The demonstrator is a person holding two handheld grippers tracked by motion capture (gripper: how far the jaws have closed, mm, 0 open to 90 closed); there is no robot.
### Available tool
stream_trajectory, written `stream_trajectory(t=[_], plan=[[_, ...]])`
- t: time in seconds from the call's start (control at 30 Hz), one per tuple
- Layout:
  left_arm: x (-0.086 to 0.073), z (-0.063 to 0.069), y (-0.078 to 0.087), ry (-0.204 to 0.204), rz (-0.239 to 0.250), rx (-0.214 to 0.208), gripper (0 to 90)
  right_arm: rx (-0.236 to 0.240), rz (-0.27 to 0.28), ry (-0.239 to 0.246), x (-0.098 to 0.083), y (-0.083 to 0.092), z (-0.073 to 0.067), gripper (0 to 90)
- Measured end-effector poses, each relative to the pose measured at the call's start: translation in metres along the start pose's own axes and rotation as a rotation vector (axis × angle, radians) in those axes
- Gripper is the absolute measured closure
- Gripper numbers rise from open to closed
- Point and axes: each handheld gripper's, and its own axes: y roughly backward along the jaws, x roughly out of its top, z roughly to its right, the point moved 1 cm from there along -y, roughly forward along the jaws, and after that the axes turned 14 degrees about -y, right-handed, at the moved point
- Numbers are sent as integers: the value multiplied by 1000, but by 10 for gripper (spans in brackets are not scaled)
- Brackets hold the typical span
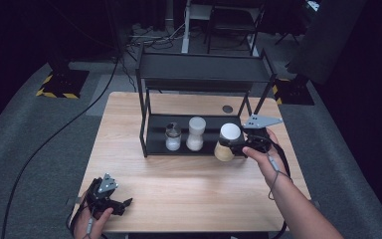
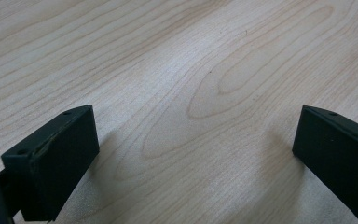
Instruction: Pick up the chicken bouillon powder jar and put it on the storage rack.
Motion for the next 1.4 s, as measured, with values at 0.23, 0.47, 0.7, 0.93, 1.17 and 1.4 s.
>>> stream_trajectory(t=[0.23,0.47,0.7,0.93,1.17,1.4], plan=[[0,0,0,0,0,0,0,-30,-2,-22,5,-13,11,335],[0,0,0,1,0,0,0,-54,-6,-40,7,-28,21,335],[0,0,0,1,1,0,0,-91,-19,-55,6,-42,28,335],[0,0,0,0,0,0,0,-123,-35,-53,1,-56,29,335],[0,0,0,0,0,0,0,-131,-61,-54,-3,-69,33,335],[0,0,0,0,1,0,0,-143,-88,-52,-3,-80,35,334]])
